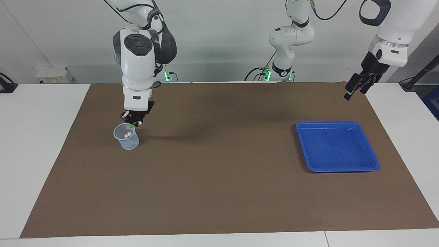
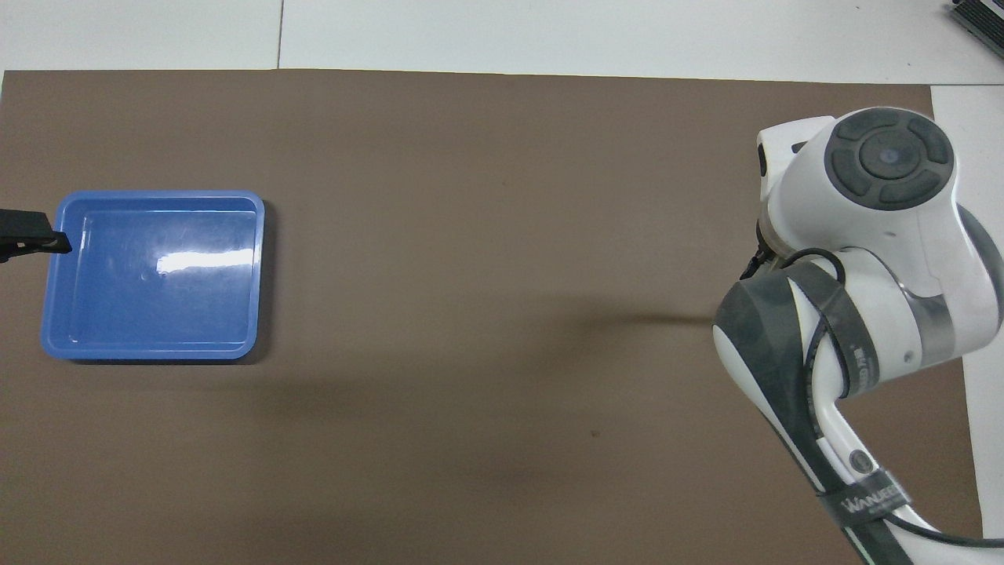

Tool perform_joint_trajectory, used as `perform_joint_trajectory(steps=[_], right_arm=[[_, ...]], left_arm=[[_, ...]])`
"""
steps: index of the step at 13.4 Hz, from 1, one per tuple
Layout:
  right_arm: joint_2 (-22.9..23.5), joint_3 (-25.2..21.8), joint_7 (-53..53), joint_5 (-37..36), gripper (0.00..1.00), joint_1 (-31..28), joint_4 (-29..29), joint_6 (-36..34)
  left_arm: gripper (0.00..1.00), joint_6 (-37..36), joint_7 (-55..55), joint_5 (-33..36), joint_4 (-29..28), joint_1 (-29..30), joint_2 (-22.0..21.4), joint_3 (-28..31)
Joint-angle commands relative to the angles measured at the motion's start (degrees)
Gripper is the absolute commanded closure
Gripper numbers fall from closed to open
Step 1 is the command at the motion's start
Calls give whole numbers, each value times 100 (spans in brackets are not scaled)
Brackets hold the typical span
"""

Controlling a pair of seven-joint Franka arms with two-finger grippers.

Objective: Transfer and insert pens with both arms
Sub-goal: 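Carry the green pen to the cup while the left gripper returns, then lower the green pen into the white cup and open the right gripper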

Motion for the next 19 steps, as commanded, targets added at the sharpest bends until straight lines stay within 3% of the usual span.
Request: perform_joint_trajectory(steps=[1, 4, 7, 8, 10, 11, 16, 19], right_arm=[[-325, 83, -289, -97, 100, -310, -787, 649], [-493, 83, -271, -53, 100, -512, -1280, 1089], [-511, 83, -210, 0, 100, -574, -1360, 1099], [-511, 91, -227, 9, 55, -635, -1360, 1090], [-528, 91, -262, 113, 12, -670, -1334, 976], [-563, 83, -271, 315, 0, -679, -1282, 924], [-932, 74, -210, 1089, 0, -671, -965, 151], [-1011, 74, 419, 1405, 0, -671, -772, -603]], left_arm=[[0, -336, 587, 198, 110, 41, -43, -22], [0, -478, 1159, 383, 171, -3, -8, -30], [0, -522, 1319, 480, 163, -143, 45, -48], [0, -574, 1319, 480, 241, -222, 115, -31], [0, -1046, 1319, 480, 879, -302, 403, -30], [0, -1266, 1319, 489, 1127, -406, 510, -22], [0, -1374, 1319, 638, 1340, -864, 616, 5], [0, -1392, 1319, 630, 1349, -899, 625, 22]])
